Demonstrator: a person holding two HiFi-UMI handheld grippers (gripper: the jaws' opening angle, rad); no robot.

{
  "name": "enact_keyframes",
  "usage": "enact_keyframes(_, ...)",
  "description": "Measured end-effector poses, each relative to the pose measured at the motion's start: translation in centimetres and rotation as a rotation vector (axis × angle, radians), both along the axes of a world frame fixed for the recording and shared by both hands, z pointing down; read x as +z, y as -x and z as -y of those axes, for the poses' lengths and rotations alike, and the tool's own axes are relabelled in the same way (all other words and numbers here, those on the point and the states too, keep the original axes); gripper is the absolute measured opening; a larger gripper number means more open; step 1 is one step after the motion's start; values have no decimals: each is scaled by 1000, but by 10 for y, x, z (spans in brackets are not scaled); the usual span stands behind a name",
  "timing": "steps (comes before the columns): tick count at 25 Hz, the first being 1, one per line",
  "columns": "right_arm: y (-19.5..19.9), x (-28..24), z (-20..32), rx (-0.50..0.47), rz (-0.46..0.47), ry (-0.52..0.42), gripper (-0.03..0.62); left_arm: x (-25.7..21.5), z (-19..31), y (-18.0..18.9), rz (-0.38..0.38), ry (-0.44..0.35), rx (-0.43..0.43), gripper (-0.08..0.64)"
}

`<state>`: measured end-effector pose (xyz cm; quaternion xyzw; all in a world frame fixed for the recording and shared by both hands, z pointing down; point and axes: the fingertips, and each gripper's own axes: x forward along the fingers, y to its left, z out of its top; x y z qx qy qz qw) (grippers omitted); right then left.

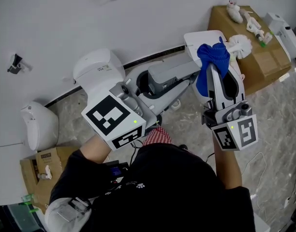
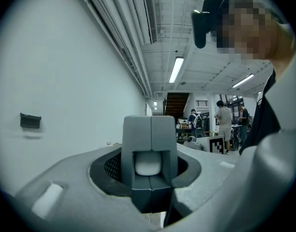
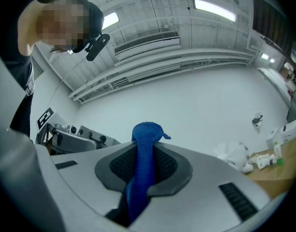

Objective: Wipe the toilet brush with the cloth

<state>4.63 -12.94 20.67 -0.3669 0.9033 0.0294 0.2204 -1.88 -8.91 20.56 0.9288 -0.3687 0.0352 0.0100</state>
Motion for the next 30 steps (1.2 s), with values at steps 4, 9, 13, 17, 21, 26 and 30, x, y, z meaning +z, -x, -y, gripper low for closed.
enact_keyframes(4, 1, -5, -3, 9, -1, -1, 64, -6, -6, 4, -5, -1, 1, 169)
enact_keyframes(9, -3, -7, -6, 17, -3, 4, 64, -8, -14, 5, -21, 5, -1, 169)
enact_keyframes(13, -5, -10, -9, 25, -3, 6, 64, -12, -20, 6, -34, 7, -3, 169)
enact_keyframes(17, -15, -9, -13, 31, -1, 5, 64, -12, -26, -3, -36, 4, -3, 169)
enact_keyframes(21, -26, -8, -16, 44, 5, 6, 64, -12, -33, -9, -40, 3, 0, 169)
enact_keyframes(26, -36, -7, -18, 51, 9, 5, 64, -12, -39, -16, -41, 3, -1, 169)
enact_keyframes(30, -44, -6, -20, 52, 12, 9, 64, -11, -43, -21, -41, 2, -4, 169)
